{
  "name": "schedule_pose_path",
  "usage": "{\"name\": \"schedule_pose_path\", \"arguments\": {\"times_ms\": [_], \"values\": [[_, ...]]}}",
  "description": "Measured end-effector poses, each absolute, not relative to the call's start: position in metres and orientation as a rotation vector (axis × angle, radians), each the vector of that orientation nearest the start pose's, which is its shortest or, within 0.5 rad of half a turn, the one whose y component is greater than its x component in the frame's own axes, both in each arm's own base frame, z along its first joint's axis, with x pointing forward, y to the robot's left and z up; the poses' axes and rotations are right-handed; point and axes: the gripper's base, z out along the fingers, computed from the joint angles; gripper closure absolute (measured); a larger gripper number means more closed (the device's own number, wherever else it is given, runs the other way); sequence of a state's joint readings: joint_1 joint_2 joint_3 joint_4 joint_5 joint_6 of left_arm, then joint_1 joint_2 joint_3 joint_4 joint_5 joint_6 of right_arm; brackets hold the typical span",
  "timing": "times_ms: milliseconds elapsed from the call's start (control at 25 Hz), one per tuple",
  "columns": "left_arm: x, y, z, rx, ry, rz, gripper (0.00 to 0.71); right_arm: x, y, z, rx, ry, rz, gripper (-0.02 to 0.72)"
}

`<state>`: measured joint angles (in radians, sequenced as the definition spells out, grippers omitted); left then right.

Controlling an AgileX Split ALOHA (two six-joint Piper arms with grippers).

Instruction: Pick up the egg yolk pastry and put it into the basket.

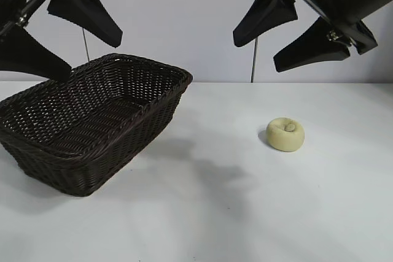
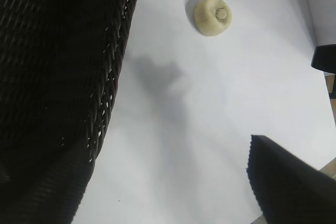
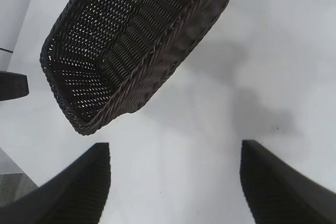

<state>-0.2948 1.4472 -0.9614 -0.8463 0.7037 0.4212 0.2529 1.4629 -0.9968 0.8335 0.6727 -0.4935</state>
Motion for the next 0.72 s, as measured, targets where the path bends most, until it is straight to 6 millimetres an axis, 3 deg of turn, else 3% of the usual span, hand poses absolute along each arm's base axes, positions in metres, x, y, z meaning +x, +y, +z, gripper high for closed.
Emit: {"name": "schedule_pose_path", "arguments": {"times_ms": [400,600,720], "values": [[0.269,-0.126,0.269,0.179,2.508,-0.868,0.113,0.281,0.116,0.274,-0.265,2.453,0.790,0.200],[0.270,-0.123,0.268,-0.156,2.572,-0.954,0.113,0.281,0.116,0.274,-0.267,2.454,0.789,0.200],[0.271,-0.115,0.268,-0.321,2.623,-0.916,0.113,0.281,0.116,0.274,-0.270,2.454,0.786,0.200]]}}
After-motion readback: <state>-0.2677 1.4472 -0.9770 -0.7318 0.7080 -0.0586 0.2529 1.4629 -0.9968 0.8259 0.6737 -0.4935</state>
